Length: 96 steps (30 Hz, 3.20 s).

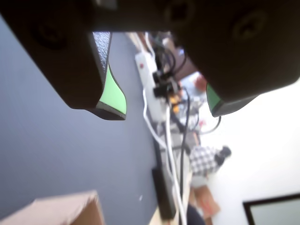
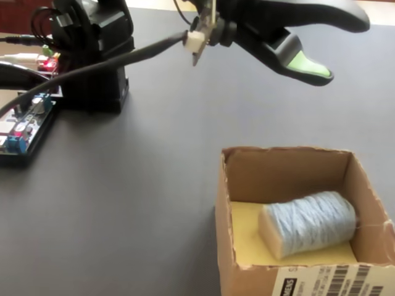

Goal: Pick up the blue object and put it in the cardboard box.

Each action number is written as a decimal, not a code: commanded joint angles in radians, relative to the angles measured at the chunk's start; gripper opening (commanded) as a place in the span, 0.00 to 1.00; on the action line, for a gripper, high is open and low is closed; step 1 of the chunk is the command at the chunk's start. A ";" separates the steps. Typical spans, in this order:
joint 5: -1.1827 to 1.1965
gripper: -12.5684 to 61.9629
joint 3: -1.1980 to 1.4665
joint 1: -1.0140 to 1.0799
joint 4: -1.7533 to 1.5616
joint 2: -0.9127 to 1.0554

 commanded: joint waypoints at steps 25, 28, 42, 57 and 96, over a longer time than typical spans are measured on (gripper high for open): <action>0.015 0.63 0.518 -0.497 -0.087 0.397; 0.015 0.63 0.586 -0.525 -0.091 0.399; 0.011 0.63 0.795 -0.574 -0.067 0.399; 0.005 0.63 0.795 -0.572 0.094 0.399; 0.006 0.63 0.795 -0.560 0.089 0.399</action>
